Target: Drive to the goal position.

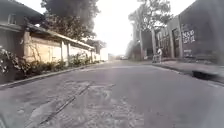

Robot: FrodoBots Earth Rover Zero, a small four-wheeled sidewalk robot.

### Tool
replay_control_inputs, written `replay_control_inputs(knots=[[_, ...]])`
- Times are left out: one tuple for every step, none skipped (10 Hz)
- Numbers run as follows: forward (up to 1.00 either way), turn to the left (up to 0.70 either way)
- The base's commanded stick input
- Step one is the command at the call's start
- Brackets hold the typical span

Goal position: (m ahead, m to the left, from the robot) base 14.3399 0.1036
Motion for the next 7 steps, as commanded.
replay_control_inputs(knots=[[1.0, 0.0], [1.0, 0.0], [1.0, 0.0], [1.0, 0.0], [1.0, 0.0], [1.0, 0.0], [1.0, 0.0]])
